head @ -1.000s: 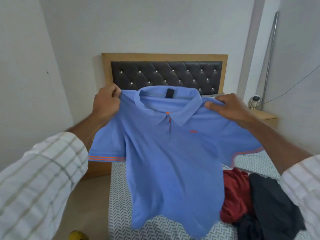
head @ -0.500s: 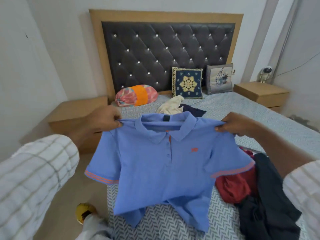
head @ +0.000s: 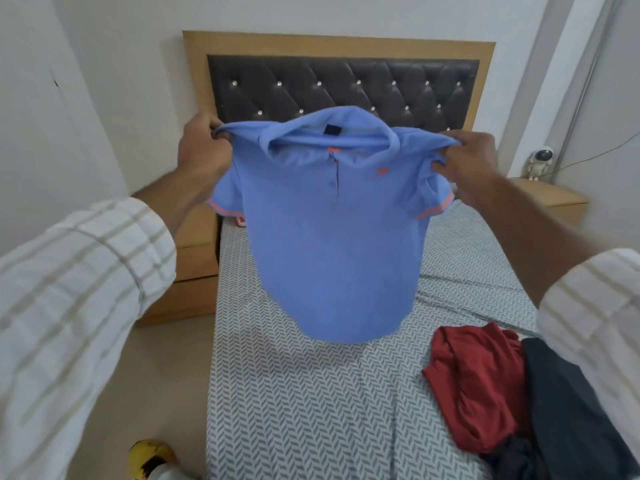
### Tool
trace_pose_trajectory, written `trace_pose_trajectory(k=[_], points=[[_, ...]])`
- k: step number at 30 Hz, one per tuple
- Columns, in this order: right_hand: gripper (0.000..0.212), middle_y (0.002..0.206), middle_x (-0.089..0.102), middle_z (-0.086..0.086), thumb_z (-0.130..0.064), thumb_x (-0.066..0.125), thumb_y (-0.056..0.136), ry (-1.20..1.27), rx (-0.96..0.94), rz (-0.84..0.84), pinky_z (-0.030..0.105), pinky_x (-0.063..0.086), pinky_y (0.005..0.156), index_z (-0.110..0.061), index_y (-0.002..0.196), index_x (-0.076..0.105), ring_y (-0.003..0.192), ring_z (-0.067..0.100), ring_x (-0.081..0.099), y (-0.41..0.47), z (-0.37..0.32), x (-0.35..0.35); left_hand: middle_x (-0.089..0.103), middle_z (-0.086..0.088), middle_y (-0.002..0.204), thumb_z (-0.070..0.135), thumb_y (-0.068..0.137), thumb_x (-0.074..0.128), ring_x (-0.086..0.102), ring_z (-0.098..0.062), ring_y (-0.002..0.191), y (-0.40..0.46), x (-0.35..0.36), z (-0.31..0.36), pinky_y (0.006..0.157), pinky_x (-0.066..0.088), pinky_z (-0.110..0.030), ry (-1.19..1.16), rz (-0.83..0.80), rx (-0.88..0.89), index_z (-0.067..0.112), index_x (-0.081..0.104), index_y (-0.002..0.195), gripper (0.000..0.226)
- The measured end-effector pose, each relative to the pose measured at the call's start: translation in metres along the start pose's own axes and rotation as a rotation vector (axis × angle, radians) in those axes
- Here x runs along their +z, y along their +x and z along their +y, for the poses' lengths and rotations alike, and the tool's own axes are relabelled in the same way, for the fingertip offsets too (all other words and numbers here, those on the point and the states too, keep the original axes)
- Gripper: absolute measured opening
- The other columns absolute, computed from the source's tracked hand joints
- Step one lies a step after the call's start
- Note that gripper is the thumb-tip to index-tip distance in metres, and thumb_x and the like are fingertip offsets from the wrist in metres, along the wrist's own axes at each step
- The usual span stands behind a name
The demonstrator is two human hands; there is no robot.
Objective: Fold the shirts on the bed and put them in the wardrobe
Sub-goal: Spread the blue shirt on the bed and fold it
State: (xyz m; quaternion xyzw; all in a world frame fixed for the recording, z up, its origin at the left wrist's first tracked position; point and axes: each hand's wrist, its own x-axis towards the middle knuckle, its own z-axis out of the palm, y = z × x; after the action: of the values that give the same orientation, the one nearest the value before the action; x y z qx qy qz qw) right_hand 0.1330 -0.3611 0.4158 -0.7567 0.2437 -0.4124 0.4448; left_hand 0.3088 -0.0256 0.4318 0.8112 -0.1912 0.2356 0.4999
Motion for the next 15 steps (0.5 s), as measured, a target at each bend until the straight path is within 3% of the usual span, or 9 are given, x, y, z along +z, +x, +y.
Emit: trace_pose_trajectory(k=[3,7,9,11,13,15], points=[[0.038,0.075,0.054,0.0,-0.001,0.051,0.071,-0.047,-0.12,-0.029,0.029,0.042,0.061,-0.011,0.097,0.076,0.071,0.009,0.046,-0.013,-0.006,-0.013,0.055,0.0,0.091,0.011,0.089,0.046,0.049,-0.017,0.083,-0.007,-0.013,0.008,0.069,0.035,-0.026,-0.007,0.044,0.062,0.019,0.051,0.092,0.01],[0.044,0.079,0.063,0.002,0.001,0.052,0.073,-0.104,-0.138,-0.072,0.032,0.048,0.069,-0.026,0.098,0.076,0.076,0.013,0.053,-0.059,0.034,-0.028,0.056,-0.002,0.084,0.007,0.087,0.05,0.05,-0.019,0.079,-0.061,-0.026,-0.013,0.064,0.033,-0.027,0.07,-0.027,0.133,0.014,0.055,0.09,0.009],[0.037,0.087,0.067,0.011,0.001,0.053,0.081,-0.137,-0.132,-0.154,0.037,0.049,0.076,-0.022,0.102,0.072,0.084,0.017,0.055,-0.095,0.07,-0.035,0.057,-0.003,0.077,0.011,0.08,0.051,0.052,-0.019,0.075,-0.104,-0.032,-0.034,0.058,0.034,-0.029,0.093,-0.131,0.164,0.011,0.058,0.086,0.009],[0.031,0.102,0.071,0.022,-0.01,0.054,0.086,-0.208,-0.122,-0.237,0.04,0.049,0.082,-0.01,0.111,0.072,0.096,0.024,0.061,-0.136,0.109,-0.04,0.062,-0.005,0.075,0.016,0.075,0.056,0.052,-0.013,0.074,-0.153,-0.035,-0.063,0.059,0.036,-0.019,0.134,-0.282,0.175,0.01,0.062,0.086,0.014],[0.04,0.105,0.071,0.025,-0.016,0.05,0.082,-0.331,-0.103,-0.329,0.036,0.044,0.078,-0.006,0.114,0.073,0.099,0.029,0.065,-0.174,0.151,-0.042,0.069,-0.01,0.084,-0.001,0.078,0.062,0.056,-0.015,0.079,-0.201,-0.034,-0.098,0.065,0.039,-0.022,0.226,-0.413,0.134,0.008,0.067,0.089,0.015],[0.034,0.1,0.074,0.022,-0.004,0.056,0.083,-0.432,-0.033,-0.431,0.035,0.048,0.076,-0.01,0.111,0.075,0.095,0.03,0.069,-0.213,0.187,-0.044,0.067,-0.003,0.079,-0.008,0.077,0.064,0.058,-0.01,0.074,-0.249,-0.033,-0.128,0.067,0.041,-0.028,0.247,-0.562,0.076,0.016,0.064,0.08,0.025]])
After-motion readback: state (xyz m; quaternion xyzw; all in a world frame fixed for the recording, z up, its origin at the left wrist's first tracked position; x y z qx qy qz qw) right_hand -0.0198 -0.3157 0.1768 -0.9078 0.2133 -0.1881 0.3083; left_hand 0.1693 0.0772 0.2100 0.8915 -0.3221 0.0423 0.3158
